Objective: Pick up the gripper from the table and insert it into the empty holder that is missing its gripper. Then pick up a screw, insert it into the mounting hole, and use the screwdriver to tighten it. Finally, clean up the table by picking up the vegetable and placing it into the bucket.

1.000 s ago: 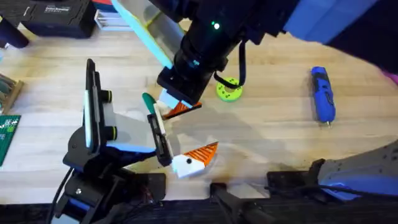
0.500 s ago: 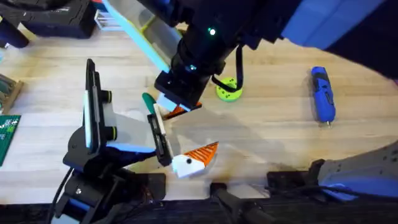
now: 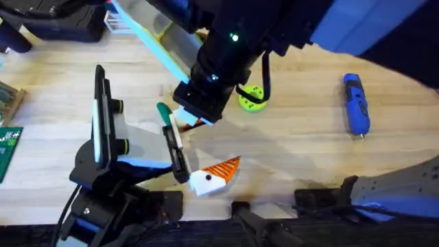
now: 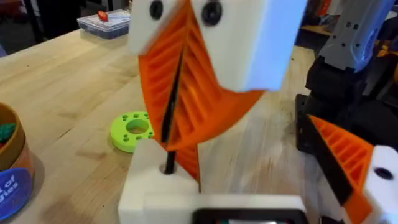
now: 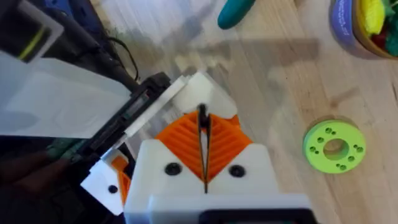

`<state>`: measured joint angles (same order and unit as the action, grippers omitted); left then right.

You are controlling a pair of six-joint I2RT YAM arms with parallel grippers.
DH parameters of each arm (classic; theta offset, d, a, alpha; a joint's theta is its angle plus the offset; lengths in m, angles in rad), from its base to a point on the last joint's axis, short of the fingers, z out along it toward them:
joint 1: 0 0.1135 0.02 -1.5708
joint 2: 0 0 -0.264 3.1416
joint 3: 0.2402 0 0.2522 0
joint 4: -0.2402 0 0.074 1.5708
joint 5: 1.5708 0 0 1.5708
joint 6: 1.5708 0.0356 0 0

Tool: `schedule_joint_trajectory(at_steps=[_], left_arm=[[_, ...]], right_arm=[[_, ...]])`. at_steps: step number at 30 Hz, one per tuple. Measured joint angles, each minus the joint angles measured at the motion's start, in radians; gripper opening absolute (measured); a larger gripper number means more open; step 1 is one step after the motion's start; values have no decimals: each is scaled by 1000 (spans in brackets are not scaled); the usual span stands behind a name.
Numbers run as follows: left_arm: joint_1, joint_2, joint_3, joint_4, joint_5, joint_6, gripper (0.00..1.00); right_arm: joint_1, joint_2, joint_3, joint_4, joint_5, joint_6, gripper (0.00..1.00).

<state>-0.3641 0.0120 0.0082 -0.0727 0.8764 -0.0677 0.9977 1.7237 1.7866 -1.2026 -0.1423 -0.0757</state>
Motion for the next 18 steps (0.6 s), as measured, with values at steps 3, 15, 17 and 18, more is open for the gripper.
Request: schedule_joint_trajectory(at_steps=[3,15,17,18], left_arm=[[0,0,0,0,0,0,985],[0,0,0,0,0,-1,985],[0,0,0,-2,0,-9,985],[0,0,0,0,0,-6,985]], right_arm=[[0,0,0,-2,-20,-15,7],[0,7,0,20,-12,-10,7],[1,16,4,22,-12,-10,7],[1,19,5,22,-12,-9,7]])
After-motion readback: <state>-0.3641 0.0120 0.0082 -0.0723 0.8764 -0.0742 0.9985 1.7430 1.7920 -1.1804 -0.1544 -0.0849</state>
